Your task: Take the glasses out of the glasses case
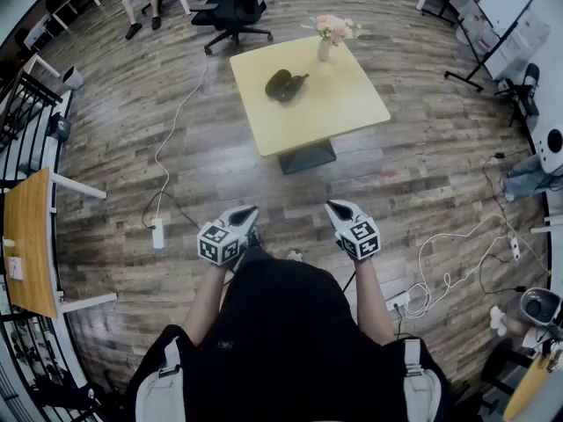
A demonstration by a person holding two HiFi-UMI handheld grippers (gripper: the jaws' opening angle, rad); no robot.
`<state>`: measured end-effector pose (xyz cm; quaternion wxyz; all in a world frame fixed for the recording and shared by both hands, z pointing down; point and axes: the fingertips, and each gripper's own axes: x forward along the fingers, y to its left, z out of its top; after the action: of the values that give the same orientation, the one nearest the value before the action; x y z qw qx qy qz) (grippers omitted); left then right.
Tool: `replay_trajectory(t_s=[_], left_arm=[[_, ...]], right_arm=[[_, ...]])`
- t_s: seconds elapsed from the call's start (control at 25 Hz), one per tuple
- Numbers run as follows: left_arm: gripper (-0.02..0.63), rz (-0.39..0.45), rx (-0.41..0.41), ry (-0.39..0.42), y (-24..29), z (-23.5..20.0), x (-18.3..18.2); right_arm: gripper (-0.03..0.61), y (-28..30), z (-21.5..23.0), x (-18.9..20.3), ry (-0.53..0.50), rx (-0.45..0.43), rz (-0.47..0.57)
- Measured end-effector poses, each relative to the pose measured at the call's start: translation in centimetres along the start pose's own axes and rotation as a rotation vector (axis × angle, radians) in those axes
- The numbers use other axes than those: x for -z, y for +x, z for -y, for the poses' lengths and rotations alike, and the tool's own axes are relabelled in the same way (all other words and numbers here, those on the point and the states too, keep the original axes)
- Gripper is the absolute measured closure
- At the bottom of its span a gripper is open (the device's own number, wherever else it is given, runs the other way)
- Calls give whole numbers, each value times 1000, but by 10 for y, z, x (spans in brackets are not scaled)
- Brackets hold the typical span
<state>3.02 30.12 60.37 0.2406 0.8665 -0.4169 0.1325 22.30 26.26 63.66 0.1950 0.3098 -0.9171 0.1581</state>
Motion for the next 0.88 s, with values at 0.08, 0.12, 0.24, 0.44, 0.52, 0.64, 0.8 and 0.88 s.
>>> replay_trajectory(t_s=[0.08,0.12,0.24,0.44,0.52,0.64,0.8,0.88], left_arm=[[601,5,-4,-4,3,-1,-2],[601,6,-5,-5,5,-2,-2],[601,11,-7,-5,9,-4,-5],[601,25,-25,-13,11,-9,-8],[601,21,-27,-26,10,-11,-5],[601,7,-19,-48,13,-20,-1],[601,9,-11,-57,22,-40,-14],[601,13,-5,-63,31,-52,-21]], right_arm=[[575,2,4,-1,-11,-7,-11],[575,3,6,-1,-16,-9,-16],[575,6,10,-6,-24,-9,-21],[575,11,15,-4,-29,-19,-35],[575,15,16,-3,-29,-23,-44],[575,22,23,-5,-18,-19,-57],[575,32,41,-18,-7,12,-60],[575,38,49,-22,-14,36,-72]])
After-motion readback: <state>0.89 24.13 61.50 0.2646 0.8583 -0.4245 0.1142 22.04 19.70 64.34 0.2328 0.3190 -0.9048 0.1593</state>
